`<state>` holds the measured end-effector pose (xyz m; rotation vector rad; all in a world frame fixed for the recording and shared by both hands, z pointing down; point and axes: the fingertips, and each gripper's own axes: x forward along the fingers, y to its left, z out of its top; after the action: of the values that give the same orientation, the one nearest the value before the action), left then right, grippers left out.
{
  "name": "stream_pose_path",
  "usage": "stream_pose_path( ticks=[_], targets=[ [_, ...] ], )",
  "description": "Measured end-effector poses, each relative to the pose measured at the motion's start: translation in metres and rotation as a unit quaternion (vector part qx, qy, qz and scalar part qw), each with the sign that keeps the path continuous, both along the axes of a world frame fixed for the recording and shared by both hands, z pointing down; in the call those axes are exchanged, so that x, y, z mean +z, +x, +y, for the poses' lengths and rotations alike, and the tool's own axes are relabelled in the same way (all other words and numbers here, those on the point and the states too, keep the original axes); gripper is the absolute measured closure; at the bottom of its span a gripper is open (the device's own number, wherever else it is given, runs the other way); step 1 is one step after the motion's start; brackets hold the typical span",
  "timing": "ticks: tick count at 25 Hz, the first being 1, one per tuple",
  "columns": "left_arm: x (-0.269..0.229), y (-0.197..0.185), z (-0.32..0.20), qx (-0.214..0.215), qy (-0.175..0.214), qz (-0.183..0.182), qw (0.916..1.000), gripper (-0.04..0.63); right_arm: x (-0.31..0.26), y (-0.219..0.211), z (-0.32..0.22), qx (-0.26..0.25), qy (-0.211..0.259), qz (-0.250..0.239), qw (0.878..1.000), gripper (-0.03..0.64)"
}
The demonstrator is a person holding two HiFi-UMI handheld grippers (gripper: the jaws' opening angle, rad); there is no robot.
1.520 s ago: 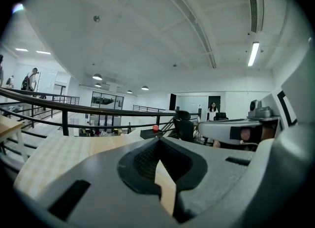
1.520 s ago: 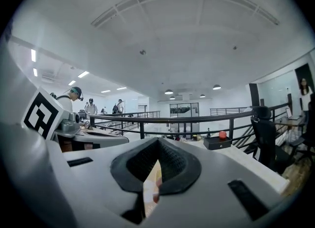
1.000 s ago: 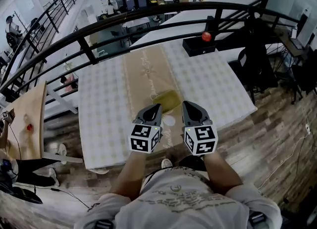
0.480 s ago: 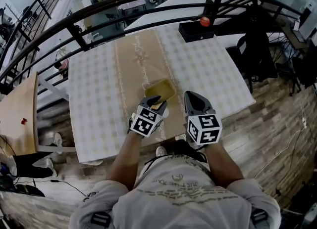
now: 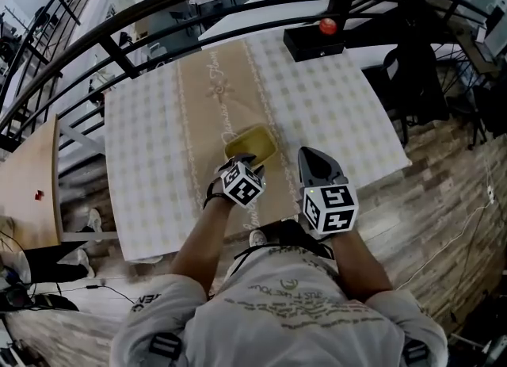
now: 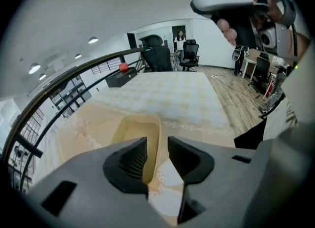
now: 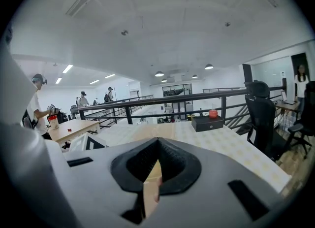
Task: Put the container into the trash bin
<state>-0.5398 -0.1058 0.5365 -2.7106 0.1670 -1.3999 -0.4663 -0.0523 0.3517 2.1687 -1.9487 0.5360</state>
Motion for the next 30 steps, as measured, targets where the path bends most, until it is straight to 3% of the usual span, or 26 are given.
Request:
stream_pose_path(
  ticks=[6,9,12,17,24,30],
  targets=[
    [0.036,0.002,-0.006,0.004,-0.024,-0.056,0.9982,0.476,0.004,0.013,-0.010,-0.007,-0.005,-0.003,1.000,0.627],
    [0.046,0.002,-0.008,-0.002,-0.044,-0.066,0.9969,0.476,0.007,0.019,-0.014,-0.009,-0.009,-0.003,1.000,0.627],
    [0.052,0.001,-0.013,-0.004,-0.040,-0.082,0.9959,0.479,0.008,0.023,-0.018,-0.011,-0.012,-0.002,1.000,0.627],
    [0.053,0.000,-0.015,-0.011,-0.025,-0.092,0.9954,0.571,0.009,0.026,-0.023,-0.011,-0.016,-0.006,1.000,0.627],
    [0.017,0.002,-0.035,-0.053,0.001,-0.029,0.9982,0.577,0.010,0.025,-0.028,-0.015,-0.015,-0.008,1.000,0.627],
    [-0.062,0.009,-0.042,-0.105,-0.003,0.077,0.9915,0.577,0.005,0.019,-0.031,-0.009,-0.007,-0.010,1.000,0.627]
  ],
)
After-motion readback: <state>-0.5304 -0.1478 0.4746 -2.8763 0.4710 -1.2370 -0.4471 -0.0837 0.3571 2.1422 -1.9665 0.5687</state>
